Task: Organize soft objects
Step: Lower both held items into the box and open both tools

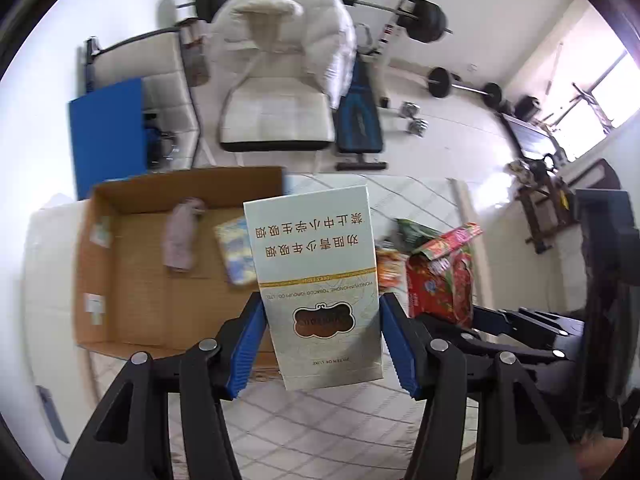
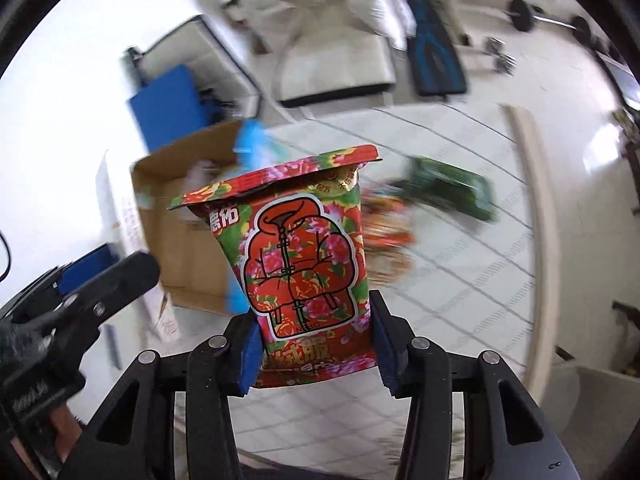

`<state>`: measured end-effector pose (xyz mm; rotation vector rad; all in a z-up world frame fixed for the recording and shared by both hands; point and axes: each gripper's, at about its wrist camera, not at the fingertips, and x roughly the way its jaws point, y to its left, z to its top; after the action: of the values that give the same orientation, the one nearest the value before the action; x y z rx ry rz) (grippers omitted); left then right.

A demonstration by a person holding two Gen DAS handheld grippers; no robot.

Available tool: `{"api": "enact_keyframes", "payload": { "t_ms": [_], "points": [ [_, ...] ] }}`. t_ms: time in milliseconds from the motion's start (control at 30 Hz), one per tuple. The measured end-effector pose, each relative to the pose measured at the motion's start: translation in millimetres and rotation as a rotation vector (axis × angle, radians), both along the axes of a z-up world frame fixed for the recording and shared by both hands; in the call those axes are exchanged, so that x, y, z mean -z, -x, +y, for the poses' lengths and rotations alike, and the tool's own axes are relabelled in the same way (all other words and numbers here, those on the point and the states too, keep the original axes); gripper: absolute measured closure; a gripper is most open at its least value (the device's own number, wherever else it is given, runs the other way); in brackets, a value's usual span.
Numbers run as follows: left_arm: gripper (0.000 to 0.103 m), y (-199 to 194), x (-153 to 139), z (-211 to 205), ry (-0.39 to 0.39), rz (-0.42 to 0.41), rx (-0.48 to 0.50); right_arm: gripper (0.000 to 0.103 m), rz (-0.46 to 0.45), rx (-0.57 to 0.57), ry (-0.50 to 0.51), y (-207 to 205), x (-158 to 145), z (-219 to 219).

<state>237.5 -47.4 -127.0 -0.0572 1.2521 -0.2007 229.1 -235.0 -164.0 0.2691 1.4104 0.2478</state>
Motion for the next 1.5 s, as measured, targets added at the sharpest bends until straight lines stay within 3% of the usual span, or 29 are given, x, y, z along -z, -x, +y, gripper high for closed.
{"api": "enact_keyframes", "payload": {
  "t_ms": [167,233,433,633,833,1100,1167,1233,1333,1400,1500],
  "points": [
    [0.048,-21,14,87,-0.064,0.039,-0.083,0.053,0.041,-0.012,-0.030,-26,10,101],
    [0.048,-35,35,120,-0.090,0.077,-0.115,0.053,0.071,-0.009,-0.015,-35,24,129],
    [0.048,-77,96,189,-0.118,0.193,-0.164,0.053,0.225,0.028,0.030,-62,108,195],
    [0.048,-115,154,208,-0.117,0.297,-0.131,0.053,0.300,0.038,0.107,-74,160,230],
    [0.048,-143,184,203,-0.146,0.351,-0.069,0.053,0.323,0.049,0.162,-82,183,238],
    [0.047,-159,194,198,-0.205,0.386,-0.039,0.051,0.355,-0.011,0.222,-83,190,257],
    [0.046,-160,193,202,-0.191,0.397,-0.061,0.042,0.352,-0.022,0.216,-81,188,263],
    [0.046,-158,189,206,-0.163,0.399,-0.073,0.021,0.327,-0.025,0.213,-81,181,268],
    [0.027,-155,179,210,-0.155,0.382,-0.083,0.021,0.297,-0.029,0.208,-79,169,270],
    [0.019,-151,171,213,-0.146,0.365,-0.092,0.020,0.281,-0.026,0.207,-77,161,269],
    [0.010,-135,155,215,-0.112,0.337,-0.095,0.006,0.247,-0.037,0.200,-71,148,267]
  ]
}}
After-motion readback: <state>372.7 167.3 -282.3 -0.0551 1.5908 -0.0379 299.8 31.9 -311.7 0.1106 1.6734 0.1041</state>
